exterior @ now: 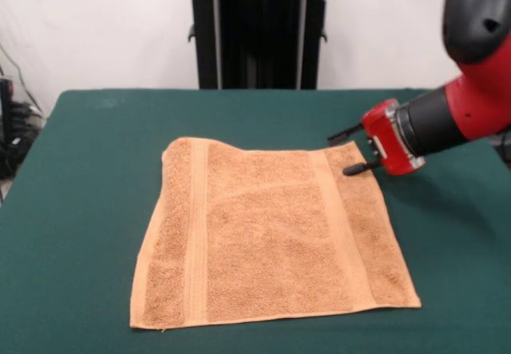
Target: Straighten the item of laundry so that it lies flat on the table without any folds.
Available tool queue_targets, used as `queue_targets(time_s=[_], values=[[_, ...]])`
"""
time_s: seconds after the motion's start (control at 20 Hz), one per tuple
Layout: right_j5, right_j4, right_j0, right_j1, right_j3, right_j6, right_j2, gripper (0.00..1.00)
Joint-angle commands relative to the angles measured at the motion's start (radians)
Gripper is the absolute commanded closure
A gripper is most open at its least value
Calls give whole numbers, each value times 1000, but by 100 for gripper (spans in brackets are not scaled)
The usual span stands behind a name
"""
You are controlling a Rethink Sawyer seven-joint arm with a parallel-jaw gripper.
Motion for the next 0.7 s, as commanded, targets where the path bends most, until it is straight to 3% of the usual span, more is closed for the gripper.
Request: queue_targets(time_s=[0.05, 0.5, 0.7], values=[[67, 99, 22, 169, -297, 360, 103, 0], [22, 62, 22, 125, -248, 339, 154, 0], [-209, 117, 13, 44, -101, 286, 294, 0]])
